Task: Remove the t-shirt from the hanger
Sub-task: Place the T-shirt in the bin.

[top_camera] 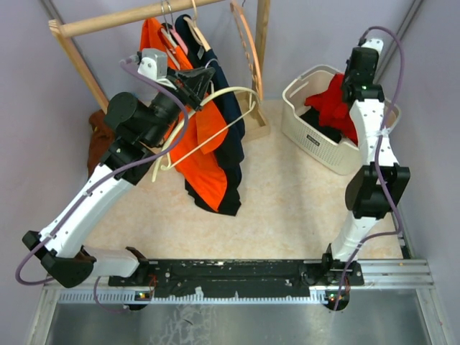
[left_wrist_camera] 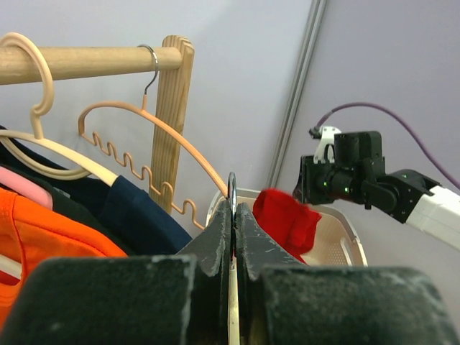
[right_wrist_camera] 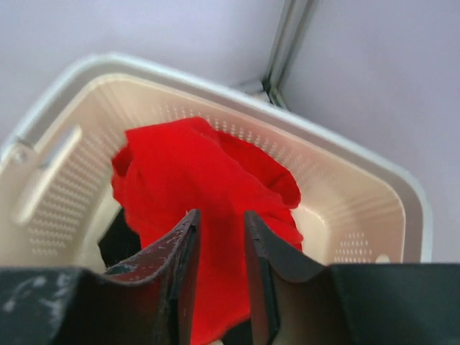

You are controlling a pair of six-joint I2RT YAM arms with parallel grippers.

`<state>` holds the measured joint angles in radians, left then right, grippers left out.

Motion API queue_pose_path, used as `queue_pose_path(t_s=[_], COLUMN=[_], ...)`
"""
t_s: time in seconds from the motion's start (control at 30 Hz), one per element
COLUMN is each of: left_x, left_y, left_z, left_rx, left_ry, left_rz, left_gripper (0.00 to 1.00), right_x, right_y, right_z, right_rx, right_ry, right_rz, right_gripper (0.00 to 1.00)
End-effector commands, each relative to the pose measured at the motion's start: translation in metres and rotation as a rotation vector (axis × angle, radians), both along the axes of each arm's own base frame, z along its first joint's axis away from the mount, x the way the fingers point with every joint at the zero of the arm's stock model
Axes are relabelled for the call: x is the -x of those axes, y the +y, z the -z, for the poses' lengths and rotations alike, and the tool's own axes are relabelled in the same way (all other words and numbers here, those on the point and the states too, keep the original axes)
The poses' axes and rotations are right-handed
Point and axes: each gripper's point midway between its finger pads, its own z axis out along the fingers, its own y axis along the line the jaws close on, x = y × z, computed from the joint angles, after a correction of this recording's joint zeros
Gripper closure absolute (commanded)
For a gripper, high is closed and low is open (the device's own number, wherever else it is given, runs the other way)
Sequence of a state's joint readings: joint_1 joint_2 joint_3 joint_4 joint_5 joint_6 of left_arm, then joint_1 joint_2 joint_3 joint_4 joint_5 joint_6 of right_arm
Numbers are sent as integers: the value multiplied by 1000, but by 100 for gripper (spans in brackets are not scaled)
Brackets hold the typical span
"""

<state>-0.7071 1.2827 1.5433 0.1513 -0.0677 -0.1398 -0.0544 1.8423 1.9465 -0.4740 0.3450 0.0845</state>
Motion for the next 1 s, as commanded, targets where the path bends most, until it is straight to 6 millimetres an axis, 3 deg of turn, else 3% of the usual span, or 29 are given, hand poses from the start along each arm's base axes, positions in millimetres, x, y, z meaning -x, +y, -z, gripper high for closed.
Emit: queue_pose_path(t_s=[0.0, 0.37, 0.77, 0.97], left_x=[10, 9, -1, 1], left_y=[7, 4, -11, -7], left_z=[-38, -33, -20, -19], left_rx=[78, 70, 29, 26], left_ry=[-78, -45, 30, 37], left_rz=[1, 16, 36, 30], left_gripper=[100, 100, 100, 100], right_x=[19, 79, 145, 162], right_y=[7, 48, 163, 211], right_z=[-27, -85, -128, -156], right_rx=[-6, -56, -134, -195], right_ry=[-86, -238, -362, -456], right_rz=[-21, -190, -555, -735], right_gripper=[66, 60, 56, 55])
